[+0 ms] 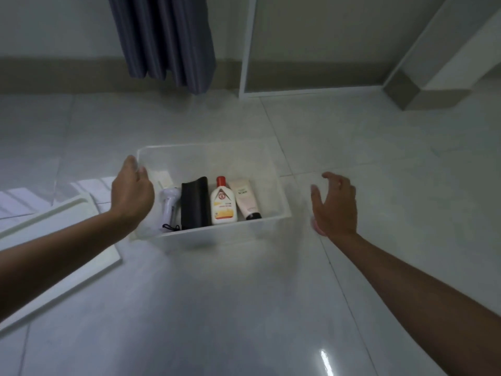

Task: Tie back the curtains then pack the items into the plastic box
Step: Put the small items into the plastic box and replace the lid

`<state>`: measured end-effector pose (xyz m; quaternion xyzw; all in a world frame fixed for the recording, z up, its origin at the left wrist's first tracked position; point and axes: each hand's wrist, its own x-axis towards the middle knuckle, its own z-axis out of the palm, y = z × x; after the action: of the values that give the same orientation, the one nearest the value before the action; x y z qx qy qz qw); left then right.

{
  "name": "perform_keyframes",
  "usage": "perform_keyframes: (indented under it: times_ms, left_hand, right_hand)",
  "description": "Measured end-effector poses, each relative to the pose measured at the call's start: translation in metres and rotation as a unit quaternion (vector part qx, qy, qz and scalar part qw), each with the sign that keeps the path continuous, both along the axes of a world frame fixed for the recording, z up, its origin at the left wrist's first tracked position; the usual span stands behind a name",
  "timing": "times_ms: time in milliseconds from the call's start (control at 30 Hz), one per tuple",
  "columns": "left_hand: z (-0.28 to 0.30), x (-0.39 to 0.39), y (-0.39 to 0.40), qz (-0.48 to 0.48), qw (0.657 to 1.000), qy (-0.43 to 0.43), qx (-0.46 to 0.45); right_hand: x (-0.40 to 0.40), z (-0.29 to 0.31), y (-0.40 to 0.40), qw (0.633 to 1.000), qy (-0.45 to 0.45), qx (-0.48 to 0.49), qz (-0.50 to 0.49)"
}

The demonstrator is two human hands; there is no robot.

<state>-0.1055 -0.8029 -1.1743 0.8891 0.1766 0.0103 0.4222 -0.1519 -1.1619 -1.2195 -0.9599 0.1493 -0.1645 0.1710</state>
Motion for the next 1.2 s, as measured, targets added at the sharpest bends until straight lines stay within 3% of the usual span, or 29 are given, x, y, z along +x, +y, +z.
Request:
perform_keyframes:
  times_ms: [100,233,467,600,667,767,933,1200]
  left_hand:
    - [0.003,-0.002,-0.004,0.0,1.0,-0.003,0.009]
    - [0.007,-0.005,-0.006,-0.003,1.0,-0.005,0.021]
    - [0.013,-0.008,-0.009,-0.001,1.0,0.0,0.011]
    - [0.015,-0.008,-0.009,-0.002,1.0,0.002,0.008]
    - [0.015,-0.007,-0.007,-0.002,1.0,0.007,0.007]
    - [0.013,-0.006,-0.005,-0.001,1.0,0.017,0.001]
    - [0.013,-0.006,-0.003,-0.002,1.0,0.026,-0.009]
    - [0.016,-0.007,-0.005,0.001,1.0,0.024,-0.017]
  right_hand:
    - [-0.022,-0.023,-0.024,0.972,0.23,-0.027,-0.03]
    - [-0.031,-0.038,-0.029,0.942,0.335,-0.013,0.024]
    - [-0.016,-0.044,-0.037,0.955,0.291,-0.048,0.017]
    - [0.027,0.006,-0.011,0.993,0.074,0.085,-0.023]
    - [0.047,0.044,0.016,0.991,-0.012,0.131,0.017]
    - [0.06,0.086,0.068,0.976,-0.072,0.161,0.13]
    - [0.064,0.07,0.131,0.952,0.029,0.152,0.264]
    - [0.081,0.016,0.138,0.955,0.192,0.015,0.227]
